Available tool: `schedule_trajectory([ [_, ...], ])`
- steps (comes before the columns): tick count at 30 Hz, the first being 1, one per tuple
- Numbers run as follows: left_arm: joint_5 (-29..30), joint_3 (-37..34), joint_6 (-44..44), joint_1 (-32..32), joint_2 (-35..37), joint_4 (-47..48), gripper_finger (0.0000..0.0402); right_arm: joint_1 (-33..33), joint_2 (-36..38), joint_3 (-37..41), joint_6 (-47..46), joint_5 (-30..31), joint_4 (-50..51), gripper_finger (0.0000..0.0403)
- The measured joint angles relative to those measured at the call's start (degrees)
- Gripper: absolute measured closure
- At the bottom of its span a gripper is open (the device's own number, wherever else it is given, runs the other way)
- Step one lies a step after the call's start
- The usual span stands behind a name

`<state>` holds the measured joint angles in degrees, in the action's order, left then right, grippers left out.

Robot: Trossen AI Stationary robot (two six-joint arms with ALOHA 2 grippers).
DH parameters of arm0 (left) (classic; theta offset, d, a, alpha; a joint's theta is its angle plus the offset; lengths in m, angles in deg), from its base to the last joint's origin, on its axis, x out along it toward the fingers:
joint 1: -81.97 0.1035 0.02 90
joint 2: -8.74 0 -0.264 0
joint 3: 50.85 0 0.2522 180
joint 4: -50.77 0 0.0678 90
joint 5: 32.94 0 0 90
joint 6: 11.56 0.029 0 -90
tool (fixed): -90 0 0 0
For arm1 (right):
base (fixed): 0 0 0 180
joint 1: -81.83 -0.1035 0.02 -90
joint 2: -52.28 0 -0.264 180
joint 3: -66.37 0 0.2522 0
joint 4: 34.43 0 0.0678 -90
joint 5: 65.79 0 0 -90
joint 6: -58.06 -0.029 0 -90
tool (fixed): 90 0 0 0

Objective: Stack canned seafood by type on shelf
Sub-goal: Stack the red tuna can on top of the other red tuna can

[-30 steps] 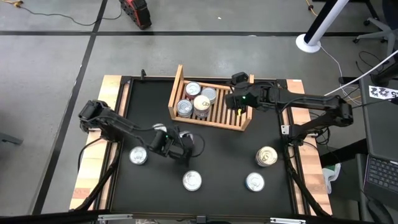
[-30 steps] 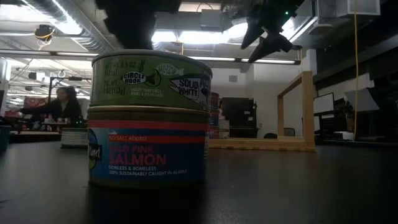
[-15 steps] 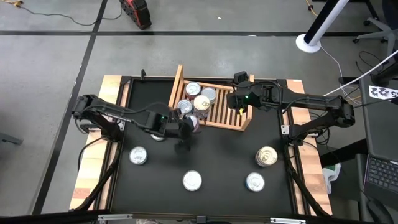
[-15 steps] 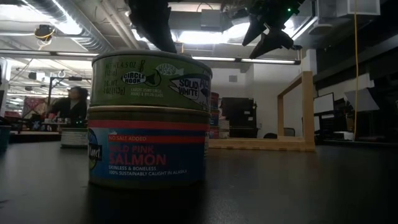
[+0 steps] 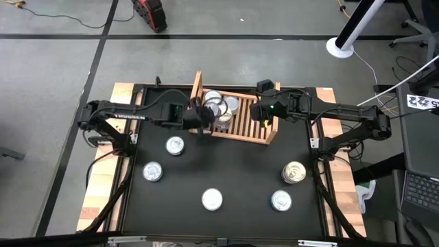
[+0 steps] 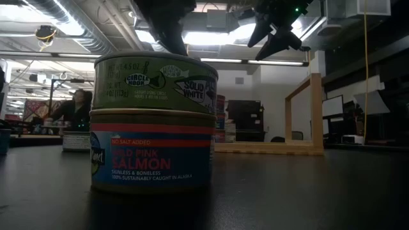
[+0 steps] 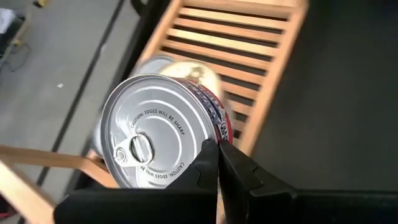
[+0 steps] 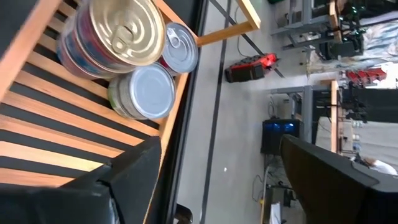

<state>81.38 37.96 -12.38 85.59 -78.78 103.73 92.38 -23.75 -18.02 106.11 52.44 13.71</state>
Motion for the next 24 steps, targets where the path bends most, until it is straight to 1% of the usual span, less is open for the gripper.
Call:
schedule_trajectory([
  [6, -0.27, 0.0, 6.35, 6.03, -0.02, -3.42, 0.0401, 0.0, -0.02, 0.0, -0.02, -1.3, 0.01, 0.0077],
  [11, -3.2, 0.0, 10.06, 11.17, -0.07, -6.73, 0.0401, 0.0, -0.02, 0.0, -0.02, -1.32, 0.01, 0.0077],
  [15, -5.96, 0.0, 10.48, 14.6, -0.16, -7.65, 0.0401, 0.0, -0.02, 0.0, -0.02, -1.32, 0.01, 0.0077],
  [19, -7.8, 0.0, 11.7, 16.98, -1.45, -8.59, 0.0401, 0.0, -0.04, 0.0, -0.02, -1.32, 0.01, 0.0077],
  [24, -8.17, 0.0, 14.1, 18.68, -4.67, -10.27, 0.0401, -0.01, -0.07, 0.0, -0.23, -2.4, 0.01, 0.0077],
])
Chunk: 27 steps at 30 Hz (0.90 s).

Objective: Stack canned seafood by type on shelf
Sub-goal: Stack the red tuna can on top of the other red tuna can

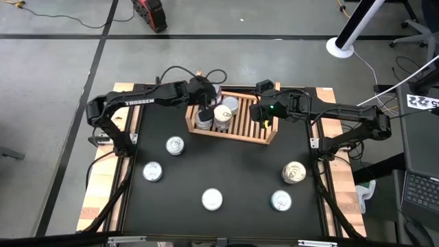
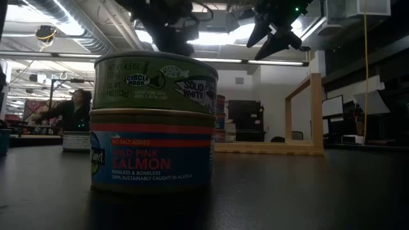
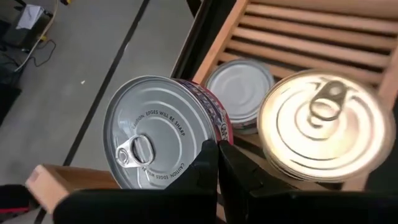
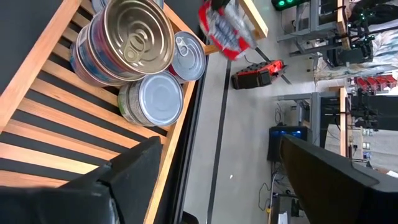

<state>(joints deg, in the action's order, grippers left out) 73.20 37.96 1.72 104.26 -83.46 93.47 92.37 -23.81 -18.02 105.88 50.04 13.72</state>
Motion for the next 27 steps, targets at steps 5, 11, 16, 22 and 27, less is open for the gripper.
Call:
schedule_trajectory([
  [5, -0.28, 0.0, 1.67, 1.76, -2.93, -2.09, 0.0401, 0.01, 0.0, 0.0, -0.21, -0.02, -0.01, 0.0077],
  [11, -1.07, 0.0, 1.92, 3.75, -5.45, -2.59, 0.0401, 0.01, 0.0, 0.0, -0.24, -1.34, -0.03, 0.0077],
  [16, -2.82, 0.0, 1.92, 4.64, -7.13, -3.11, 0.0401, 0.01, 0.0, 0.0, -0.23, -2.07, -0.01, 0.0077],
  [22, -3.24, 0.0, 1.9, 4.9, -9.64, -3.07, 0.0401, 0.01, 0.0, 0.0, -0.23, -2.55, -0.01, 0.0077],
  [27, -3.7, 0.0, 1.92, 4.9, -10.69, -3.05, 0.0401, 0.01, 0.0, 0.0, -0.23, -2.58, 0.0, 0.0077],
])
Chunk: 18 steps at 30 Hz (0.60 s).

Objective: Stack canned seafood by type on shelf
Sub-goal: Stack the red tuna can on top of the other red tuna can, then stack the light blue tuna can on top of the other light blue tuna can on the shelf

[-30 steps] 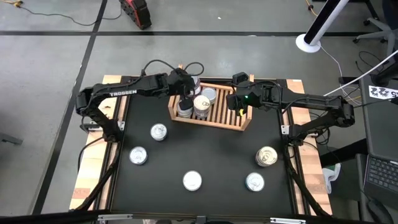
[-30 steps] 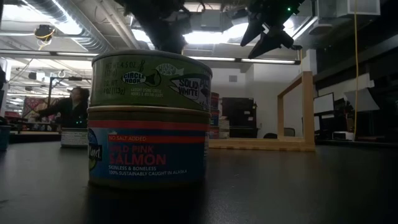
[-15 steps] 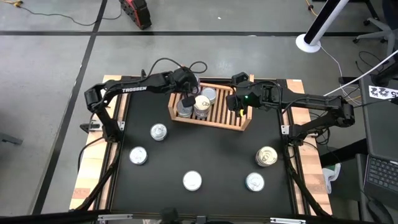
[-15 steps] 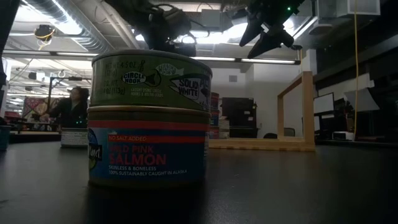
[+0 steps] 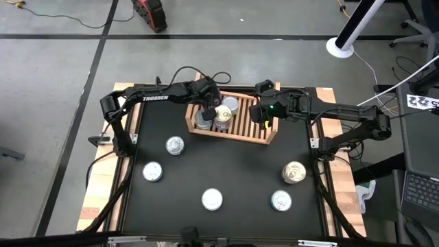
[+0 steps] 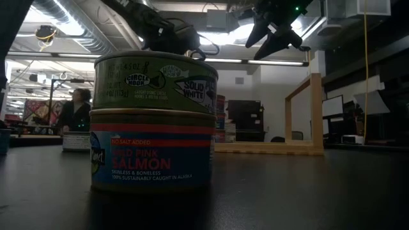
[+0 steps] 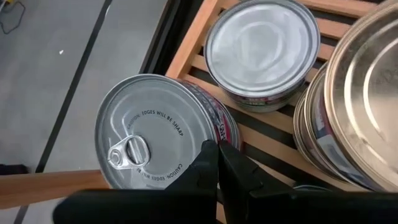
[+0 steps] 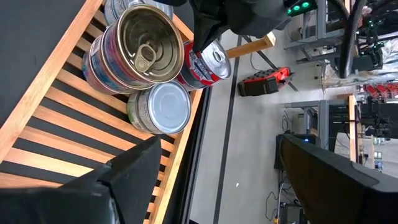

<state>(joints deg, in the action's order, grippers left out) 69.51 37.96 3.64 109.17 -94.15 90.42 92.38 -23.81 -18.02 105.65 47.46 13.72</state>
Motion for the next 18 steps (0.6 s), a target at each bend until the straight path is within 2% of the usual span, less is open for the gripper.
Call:
schedule_trajectory([
  [10, -0.05, 0.0, 0.02, -0.21, -0.35, 0.01, 0.0384, -0.01, 0.0, 0.0, 0.01, -0.01, 0.01, 0.0077],
  [18, -0.04, 0.0, 0.0, -0.63, -0.35, -0.02, 0.0315, -0.02, 0.0, 0.0, 0.02, -0.01, 0.01, 0.0077],
])
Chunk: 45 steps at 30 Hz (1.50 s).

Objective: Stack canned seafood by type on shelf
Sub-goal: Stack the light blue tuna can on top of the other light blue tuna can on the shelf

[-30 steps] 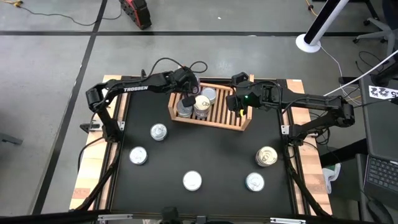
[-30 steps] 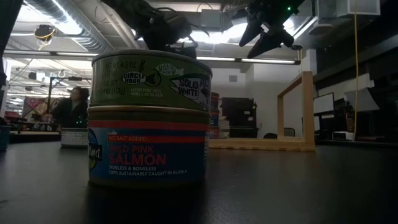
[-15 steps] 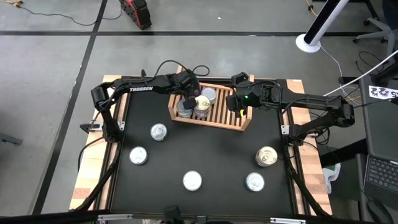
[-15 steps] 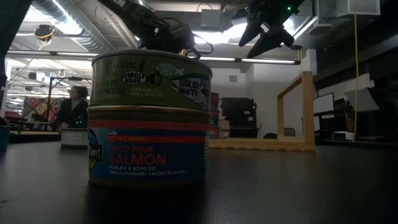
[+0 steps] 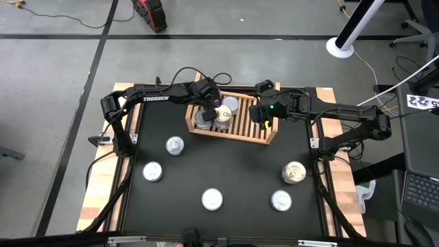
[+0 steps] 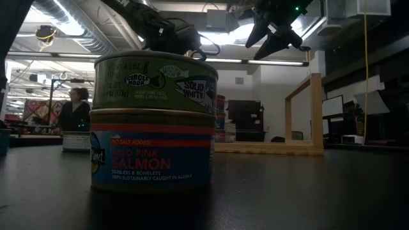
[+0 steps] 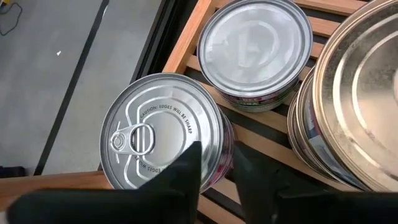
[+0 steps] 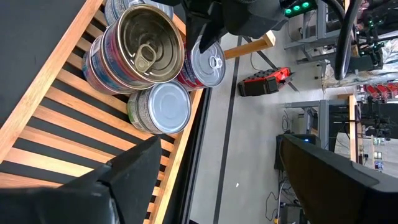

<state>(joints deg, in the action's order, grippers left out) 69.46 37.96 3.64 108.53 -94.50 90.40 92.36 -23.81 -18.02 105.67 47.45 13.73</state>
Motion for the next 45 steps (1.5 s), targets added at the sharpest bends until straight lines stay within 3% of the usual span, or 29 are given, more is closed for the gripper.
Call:
schedule_trajectory([
  [6, 0.31, 0.1, 2.1, -0.27, 0.73, 0.17, 0.0274, 0.02, 0.0, 0.0, 0.0, 0.0, 0.01, 0.0077],
  [14, 1.11, 6.95, 1.77, -1.83, 4.53, 4.79, 0.0269, 0.0, -0.01, 0.0, -0.18, -0.39, 0.12, 0.0077],
  [20, 1.16, 14.26, -1.74, -5.67, 9.42, 17.0, 0.027, 0.01, 0.0, -0.02, -2.6, -0.42, 0.82, 0.0077],
  [25, 1.14, 16.65, -9.52, -12.5, 13.03, 33.75, 0.0273, 0.01, -0.01, -0.02, -2.66, -0.42, 2.94, 0.0077],
  [29, 1.0, 16.63, -20.58, -20.08, 13.77, 48.36, 0.0274, 0.0, -0.02, -0.02, -3.22, -0.42, 3.45, 0.0077],
  [33, -0.68, 14.64, -39.15, -28.24, 13.84, 57.23, 0.0274, 0.02, -0.02, -0.02, -6.87, -0.42, 3.68, 0.0077],
  [45, -3.43, 1.28, -88.59, -50.55, 13.71, 53.78, 0.0274, 0.02, -0.02, -0.02, -8.5, -0.46, 4.81, 0.0077],
])
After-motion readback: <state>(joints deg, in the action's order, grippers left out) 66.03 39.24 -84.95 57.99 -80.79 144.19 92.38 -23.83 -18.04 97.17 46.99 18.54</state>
